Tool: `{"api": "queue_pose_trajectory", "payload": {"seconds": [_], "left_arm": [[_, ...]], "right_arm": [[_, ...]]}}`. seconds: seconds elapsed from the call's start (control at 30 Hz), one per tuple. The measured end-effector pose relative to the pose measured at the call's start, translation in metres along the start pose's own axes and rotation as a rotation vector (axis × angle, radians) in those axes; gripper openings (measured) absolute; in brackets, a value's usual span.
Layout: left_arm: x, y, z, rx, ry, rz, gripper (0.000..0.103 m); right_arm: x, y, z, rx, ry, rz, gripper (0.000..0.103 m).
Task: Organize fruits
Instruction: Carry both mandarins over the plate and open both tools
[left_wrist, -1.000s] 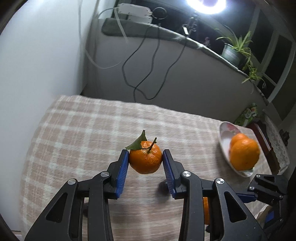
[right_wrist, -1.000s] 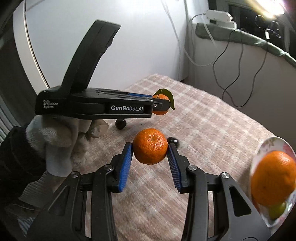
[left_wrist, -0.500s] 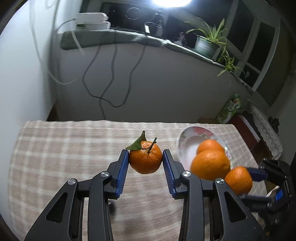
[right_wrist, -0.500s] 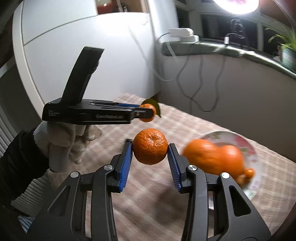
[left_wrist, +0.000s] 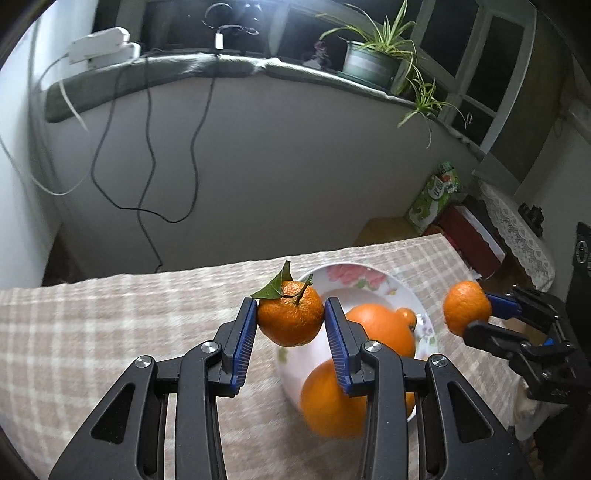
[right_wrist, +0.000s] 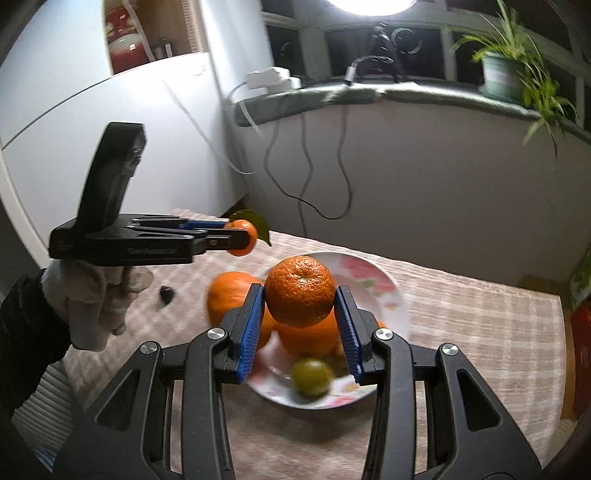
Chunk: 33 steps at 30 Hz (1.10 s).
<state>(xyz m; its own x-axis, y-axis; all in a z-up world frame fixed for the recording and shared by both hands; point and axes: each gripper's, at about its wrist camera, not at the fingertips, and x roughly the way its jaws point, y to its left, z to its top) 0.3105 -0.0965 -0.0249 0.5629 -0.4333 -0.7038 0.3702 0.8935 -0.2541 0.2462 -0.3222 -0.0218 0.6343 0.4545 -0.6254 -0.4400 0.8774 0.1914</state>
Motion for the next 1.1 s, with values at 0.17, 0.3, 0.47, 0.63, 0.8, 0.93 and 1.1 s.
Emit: {"api": "queue_pose_trajectory", "payload": {"seconds": [0.17,0.3,0.47,0.63,0.8,0.93,1.1], "left_arm": [[0.019,-0.003,0.012,0.010,0.034,-0.017,0.036],[0.032,-0.004,0.019,0.023,0.063,-0.029,0.036],[0.041,-0.004,0.021,0.029,0.083,-0.034,0.036],[0.045,-0.008,0.021,0.048,0.096,-0.043,0.036],[0.046,-0.008,0.021,0.056,0.104,-0.045,0.036],[0.047,-0.007,0.021,0.056,0.107,-0.048,0.036],[0.048,-0.007,0.020,0.056,0.112,-0.053,0.036]], "right_arm": [[0.017,-0.033,0.000,0.075,0.028,-0.006,0.041],[0.032,-0.050,-0.001,0.118,0.050,0.000,0.041],[0.048,-0.060,0.000,0.137,0.070,0.002,0.041],[0.057,-0.060,0.001,0.138,0.084,0.003,0.041],[0.064,-0.060,0.001,0.137,0.093,-0.002,0.041],[0.066,-0.063,0.001,0.148,0.097,0.001,0.041],[0.068,-0.064,0.000,0.149,0.102,0.003,0.041]]}}
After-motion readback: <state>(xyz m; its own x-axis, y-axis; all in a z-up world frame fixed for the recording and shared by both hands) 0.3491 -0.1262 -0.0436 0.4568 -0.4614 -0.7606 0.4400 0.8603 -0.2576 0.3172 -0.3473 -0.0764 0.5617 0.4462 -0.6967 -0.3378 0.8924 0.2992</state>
